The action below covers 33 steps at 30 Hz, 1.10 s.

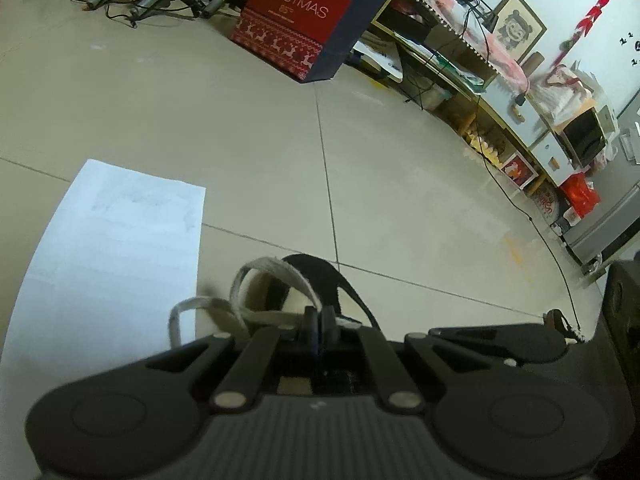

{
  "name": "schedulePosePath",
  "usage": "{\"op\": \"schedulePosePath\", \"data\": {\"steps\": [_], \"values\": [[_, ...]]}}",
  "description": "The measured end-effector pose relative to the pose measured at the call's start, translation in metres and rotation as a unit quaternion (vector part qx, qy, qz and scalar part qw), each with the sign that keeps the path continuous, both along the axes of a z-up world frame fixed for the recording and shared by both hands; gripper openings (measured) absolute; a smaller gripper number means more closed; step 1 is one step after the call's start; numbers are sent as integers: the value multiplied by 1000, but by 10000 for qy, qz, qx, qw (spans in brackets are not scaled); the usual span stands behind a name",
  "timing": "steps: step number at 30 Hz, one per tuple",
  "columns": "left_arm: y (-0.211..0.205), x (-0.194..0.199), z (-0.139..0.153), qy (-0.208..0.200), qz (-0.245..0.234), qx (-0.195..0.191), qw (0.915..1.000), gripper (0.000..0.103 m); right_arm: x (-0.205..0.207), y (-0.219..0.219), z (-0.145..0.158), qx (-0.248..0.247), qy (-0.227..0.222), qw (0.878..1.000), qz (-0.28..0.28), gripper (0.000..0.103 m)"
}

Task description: Lace up shoes with both hands

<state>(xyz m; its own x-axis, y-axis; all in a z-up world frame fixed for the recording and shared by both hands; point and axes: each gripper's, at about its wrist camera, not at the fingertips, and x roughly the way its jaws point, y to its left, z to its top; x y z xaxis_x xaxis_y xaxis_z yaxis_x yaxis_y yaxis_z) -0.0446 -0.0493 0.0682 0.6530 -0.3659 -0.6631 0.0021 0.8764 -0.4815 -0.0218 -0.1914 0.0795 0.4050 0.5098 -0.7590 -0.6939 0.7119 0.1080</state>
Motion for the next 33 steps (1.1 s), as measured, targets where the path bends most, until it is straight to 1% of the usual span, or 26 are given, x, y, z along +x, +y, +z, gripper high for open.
{"op": "schedulePosePath", "data": {"steps": [2,3,4,5,8,12,14,16,17,18,20,21,23,24,26,29,30,31,32,33], "values": [[1,-1,-1,25,16,0,10000,1,2,-3,-1,90,75,9999,-31,15],[1,-1,-1,29,16,4,10000,1,3,-5,-2,162,110,9998,-47,8],[2,0,-2,34,16,9,10000,1,2,-7,-2,236,143,9996,-59,4],[2,0,-2,38,15,13,10000,1,2,-8,-3,286,154,9994,-95,4],[1,-1,-1,22,-18,16,10000,1,-4,-7,-1,226,82,9996,-144,4],[1,0,0,31,-107,-19,9999,2,-3,-8,4,140,199,9992,-305,3],[5,0,4,126,-179,-36,9998,6,-3,-5,2,105,267,9988,-393,3],[11,-2,8,249,-290,-52,9993,19,-2,-3,2,60,286,9987,-408,3],[15,-5,13,255,-345,21,9991,22,-1,-4,2,65,304,9987,-403,3],[19,-9,17,231,-389,112,9989,28,0,-6,1,98,345,9986,-392,3],[24,-17,26,113,-672,250,9974,31,4,-8,2,109,416,9986,-298,3],[26,-21,30,53,-831,318,9960,31,6,-9,3,76,443,9987,-225,3],[19,-27,38,-100,-1491,439,9878,31,9,-7,5,-46,457,9989,-14,3],[11,-31,41,-218,-1698,686,9828,28,10,-5,6,-95,464,9989,66,3],[-3,-39,47,-439,-2093,1156,9700,29,11,-5,7,-189,456,9986,198,3],[-8,-37,45,-303,-2235,1158,9673,30,12,-5,9,-319,434,9978,382,3],[-6,-36,46,-252,-2298,977,9680,31,14,-5,10,-326,453,9976,410,3],[-4,-36,47,-208,-2358,820,9681,40,16,-7,11,-310,494,9974,433,3],[-6,-37,47,-234,-2378,933,9665,45,18,-7,11,-305,550,9970,441,3],[-9,-38,48,-265,-2395,1057,9648,57,20,-7,10,-307,611,9967,443,3]]}}
